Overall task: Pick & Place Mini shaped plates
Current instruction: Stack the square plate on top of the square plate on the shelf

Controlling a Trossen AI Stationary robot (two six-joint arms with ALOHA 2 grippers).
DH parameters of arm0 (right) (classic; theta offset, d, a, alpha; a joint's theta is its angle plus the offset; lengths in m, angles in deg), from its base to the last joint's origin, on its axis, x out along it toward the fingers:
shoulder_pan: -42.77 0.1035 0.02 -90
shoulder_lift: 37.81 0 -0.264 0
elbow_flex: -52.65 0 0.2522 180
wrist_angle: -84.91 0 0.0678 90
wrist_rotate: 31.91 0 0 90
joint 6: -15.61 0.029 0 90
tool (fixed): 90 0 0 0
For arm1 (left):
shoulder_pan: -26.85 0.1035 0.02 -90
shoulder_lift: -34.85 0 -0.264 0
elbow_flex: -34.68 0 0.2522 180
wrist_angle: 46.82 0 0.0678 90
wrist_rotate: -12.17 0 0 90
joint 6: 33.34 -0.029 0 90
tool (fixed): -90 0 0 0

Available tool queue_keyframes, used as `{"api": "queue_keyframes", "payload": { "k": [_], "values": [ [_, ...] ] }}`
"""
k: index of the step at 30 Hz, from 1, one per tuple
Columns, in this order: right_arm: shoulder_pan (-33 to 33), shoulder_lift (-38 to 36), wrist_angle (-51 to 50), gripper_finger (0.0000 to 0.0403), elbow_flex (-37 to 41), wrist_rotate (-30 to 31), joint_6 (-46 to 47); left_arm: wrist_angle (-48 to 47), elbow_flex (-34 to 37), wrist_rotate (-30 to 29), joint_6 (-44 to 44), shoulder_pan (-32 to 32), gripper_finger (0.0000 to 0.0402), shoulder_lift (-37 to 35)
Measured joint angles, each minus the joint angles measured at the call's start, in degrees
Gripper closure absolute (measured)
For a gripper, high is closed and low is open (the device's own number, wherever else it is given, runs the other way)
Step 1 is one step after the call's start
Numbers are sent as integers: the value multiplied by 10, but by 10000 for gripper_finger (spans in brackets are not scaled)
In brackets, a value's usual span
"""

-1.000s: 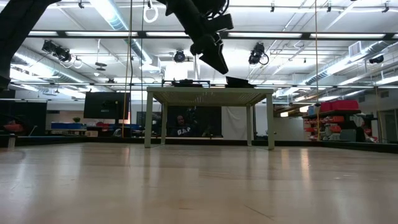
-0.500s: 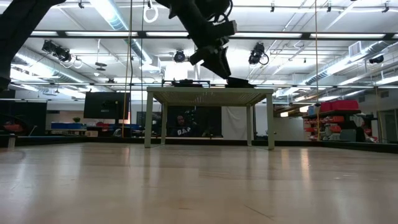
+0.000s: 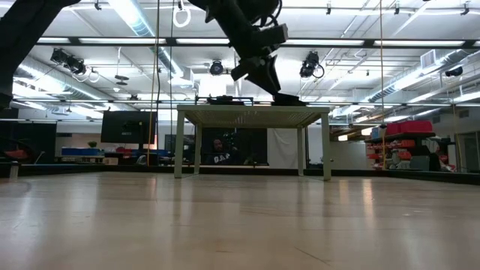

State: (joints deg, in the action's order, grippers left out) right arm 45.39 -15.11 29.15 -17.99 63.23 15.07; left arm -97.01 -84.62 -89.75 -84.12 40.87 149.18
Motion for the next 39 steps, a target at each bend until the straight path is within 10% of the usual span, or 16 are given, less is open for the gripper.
{"api": "queue_keyframes", "payload": {
  "k": [39],
  "values": [
    [0,0,0,399,0,0,0,-6,0,-33,0,1,370,10]
  ]
}}
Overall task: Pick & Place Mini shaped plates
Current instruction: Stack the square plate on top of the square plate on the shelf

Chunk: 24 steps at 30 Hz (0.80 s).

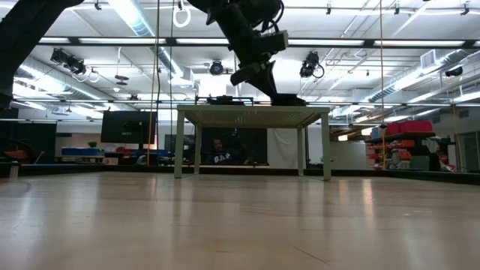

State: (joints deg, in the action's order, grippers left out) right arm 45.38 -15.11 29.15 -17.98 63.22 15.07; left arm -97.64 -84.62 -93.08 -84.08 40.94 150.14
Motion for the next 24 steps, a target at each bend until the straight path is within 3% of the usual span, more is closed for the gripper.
{"api": "queue_keyframes", "payload": {
  "k": [7,24],
  "values": [
    [0,0,0,399,0,0,0,2,0,0,0,0,390,0],
    [0,0,0,399,0,0,0,0,0,-24,-17,0,396,0]
  ]
}}
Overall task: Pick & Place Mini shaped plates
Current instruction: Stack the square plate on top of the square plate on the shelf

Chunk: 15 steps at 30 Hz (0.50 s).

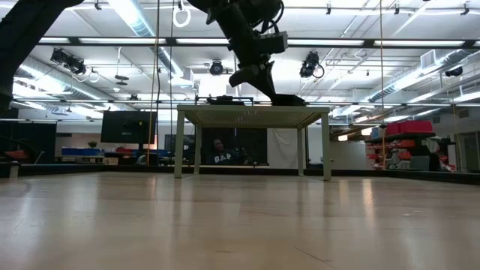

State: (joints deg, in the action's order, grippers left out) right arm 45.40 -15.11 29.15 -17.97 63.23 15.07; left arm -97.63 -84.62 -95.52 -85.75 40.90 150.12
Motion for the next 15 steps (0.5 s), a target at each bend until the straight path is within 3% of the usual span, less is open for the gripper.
{"api": "queue_keyframes", "payload": {
  "k": [15],
  "values": [
    [0,0,0,399,0,0,0,31,0,-2,-9,-2,398,-3]
  ]
}}
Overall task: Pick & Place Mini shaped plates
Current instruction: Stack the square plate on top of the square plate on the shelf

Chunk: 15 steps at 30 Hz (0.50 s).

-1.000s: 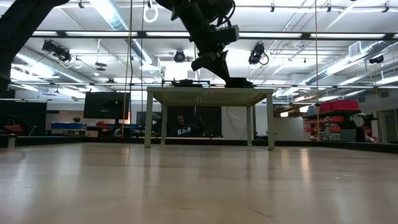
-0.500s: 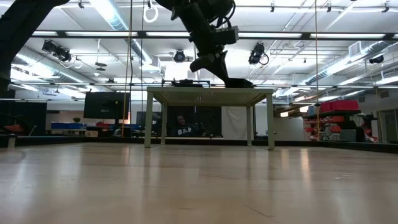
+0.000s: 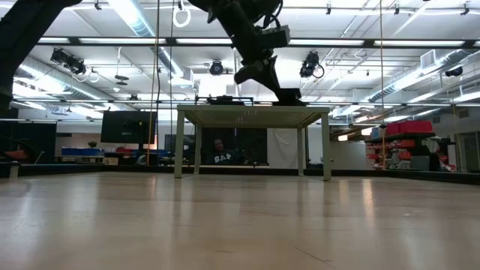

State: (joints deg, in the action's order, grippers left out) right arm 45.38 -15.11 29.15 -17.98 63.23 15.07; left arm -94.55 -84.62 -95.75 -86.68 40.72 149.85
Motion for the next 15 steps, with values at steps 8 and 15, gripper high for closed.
{"api": "queue_keyframes", "payload": {
  "k": [8,15],
  "values": [
    [0,0,0,399,0,0,0,5,0,55,-73,1,398,-2],
    [0,0,0,399,0,0,0,4,0,57,-80,2,398,-2]
  ]
}}
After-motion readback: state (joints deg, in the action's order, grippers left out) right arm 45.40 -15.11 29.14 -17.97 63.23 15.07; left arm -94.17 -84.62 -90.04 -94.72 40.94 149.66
